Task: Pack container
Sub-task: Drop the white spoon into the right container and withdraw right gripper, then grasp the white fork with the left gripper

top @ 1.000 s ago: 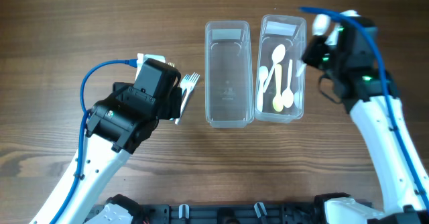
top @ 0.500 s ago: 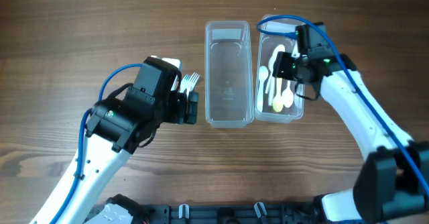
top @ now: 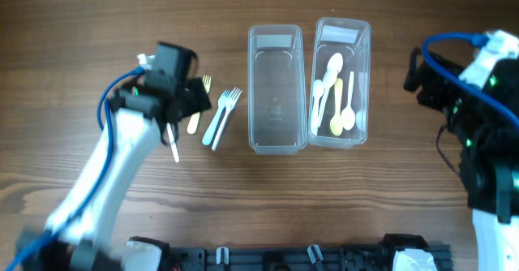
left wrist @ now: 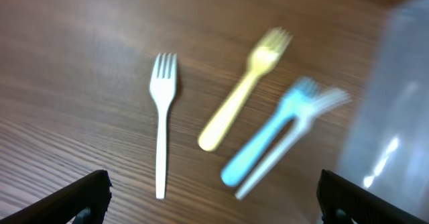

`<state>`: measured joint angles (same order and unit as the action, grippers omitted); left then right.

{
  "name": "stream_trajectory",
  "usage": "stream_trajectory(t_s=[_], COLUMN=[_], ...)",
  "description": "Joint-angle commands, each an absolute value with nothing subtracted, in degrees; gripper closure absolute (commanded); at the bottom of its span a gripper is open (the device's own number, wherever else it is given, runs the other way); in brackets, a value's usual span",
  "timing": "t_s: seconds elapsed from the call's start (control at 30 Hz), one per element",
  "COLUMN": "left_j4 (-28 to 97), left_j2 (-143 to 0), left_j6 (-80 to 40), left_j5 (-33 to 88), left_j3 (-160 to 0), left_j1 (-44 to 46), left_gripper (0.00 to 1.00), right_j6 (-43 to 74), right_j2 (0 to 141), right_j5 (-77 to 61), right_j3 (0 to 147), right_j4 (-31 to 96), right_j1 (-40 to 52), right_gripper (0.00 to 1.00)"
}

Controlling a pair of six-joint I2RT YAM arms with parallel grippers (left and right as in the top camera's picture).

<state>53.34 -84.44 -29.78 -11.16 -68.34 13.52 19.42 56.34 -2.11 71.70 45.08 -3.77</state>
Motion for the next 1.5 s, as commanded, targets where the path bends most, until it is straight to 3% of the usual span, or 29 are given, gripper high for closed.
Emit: stream_trajectory(t_s=[0.0, 0.1, 0.3, 0.5, 0.77, 1.03, 1.27, 1.47], left_j4=[52.0, 50.3, 48.4, 48.2, 48.4, 44.9, 43.4, 48.2], left_j2=[-94.1, -99.7, -104.1, -106.6, -110.1, -110.7, -110.6, -108.2], left_j6=[-32.0, -31.2, -18.1, -13.6, -12.2, -12.1, -12.2, -12.1], left_j5=[-2.1, -0.6, 1.3, 0.8, 1.2, 1.9, 1.9, 1.9], left_j3=[-68.5, -68.5, -68.5, -68.5, -68.3, -64.1, -61.3, -64.4], left_j1=[4.6, 0.0, -1.3, -0.9, -0.8, 0.8, 1.4, 1.5], left_gripper=[0.1, 0.09, 0.09, 0.17, 0.42, 0.49, 0.95, 0.96], right_j6=[21.2, 21.0, 21.0, 21.0, 21.0, 20.9, 20.9, 20.9], right_j2=[55.9, 56.8, 59.9, 63.1, 64.3, 64.3, 64.3, 64.3], right_j5=[-2.4, -2.2, -2.2, -2.2, -2.2, -2.2, -2.2, -2.2], right_j3=[71.7, 71.7, 71.7, 71.7, 71.7, 71.7, 71.7, 71.7], right_j4=[48.0, 50.8, 53.2, 53.9, 54.3, 54.3, 54.3, 54.3], right_j1=[-4.0, -4.0, -4.0, -4.0, -4.0, -4.0, -4.0, -4.0], right_gripper=[0.13, 0.12, 0.15, 0.18, 0.21, 0.22, 0.24, 0.26])
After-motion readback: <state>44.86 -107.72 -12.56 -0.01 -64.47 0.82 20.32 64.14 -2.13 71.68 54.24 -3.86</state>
